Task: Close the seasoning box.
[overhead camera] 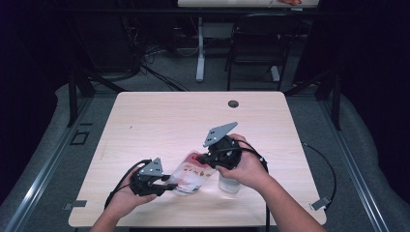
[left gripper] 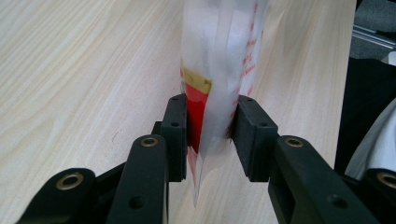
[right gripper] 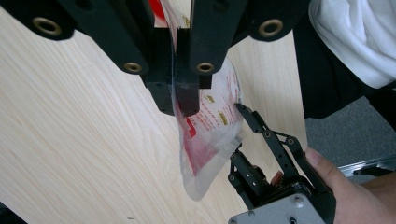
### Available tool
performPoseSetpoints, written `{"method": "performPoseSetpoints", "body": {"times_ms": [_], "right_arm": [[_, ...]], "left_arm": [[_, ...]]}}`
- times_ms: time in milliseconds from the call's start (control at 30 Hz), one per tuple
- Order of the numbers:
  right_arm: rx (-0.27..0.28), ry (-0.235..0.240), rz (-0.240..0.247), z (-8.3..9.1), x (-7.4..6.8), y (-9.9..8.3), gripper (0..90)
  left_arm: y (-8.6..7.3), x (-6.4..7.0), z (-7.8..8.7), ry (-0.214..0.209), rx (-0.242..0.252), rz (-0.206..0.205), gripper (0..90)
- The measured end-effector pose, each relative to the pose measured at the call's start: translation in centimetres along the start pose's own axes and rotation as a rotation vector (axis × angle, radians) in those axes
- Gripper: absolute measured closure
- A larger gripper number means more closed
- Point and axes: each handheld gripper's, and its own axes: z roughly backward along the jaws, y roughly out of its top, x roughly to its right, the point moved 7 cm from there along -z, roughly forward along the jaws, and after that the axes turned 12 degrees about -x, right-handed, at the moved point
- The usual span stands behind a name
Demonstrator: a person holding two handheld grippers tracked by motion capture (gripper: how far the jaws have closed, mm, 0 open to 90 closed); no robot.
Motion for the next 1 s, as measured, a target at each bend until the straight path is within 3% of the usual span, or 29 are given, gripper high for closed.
{"method": "performPoseSetpoints", "body": {"times_ms": [367,400,533,700,800,1000], "right_arm": [[0.002,-0.006,0.004,0.0,0.0,-0.2,88.8],[-0.001,-0.008,0.01,0.0,0.0,-0.2,88.9],[0.006,-0.008,0.021,0.0,-0.2,-0.2,89.1],[0.006,-0.003,0.028,-0.1,-0.3,-0.1,89.0],[0.003,-0.005,0.031,-0.1,-0.3,-0.1,89.0],[0.003,-0.006,0.034,-0.1,-0.4,-0.1,89.0]], "left_arm": [[0.1,0.1,-0.1,0.007,0.004,0.003,66.0],[0.1,0.1,-0.2,0.008,0.014,0.016,64.9],[0.1,-0.1,-0.4,-0.007,0.032,0.027,59.7],[0.1,0.0,-1.2,-0.046,0.02,0.043,53.1],[0.1,-0.1,-1.6,-0.04,0.001,0.044,52.5],[-0.2,-0.2,-1.8,-0.07,0.025,0.042,56.2]]}}
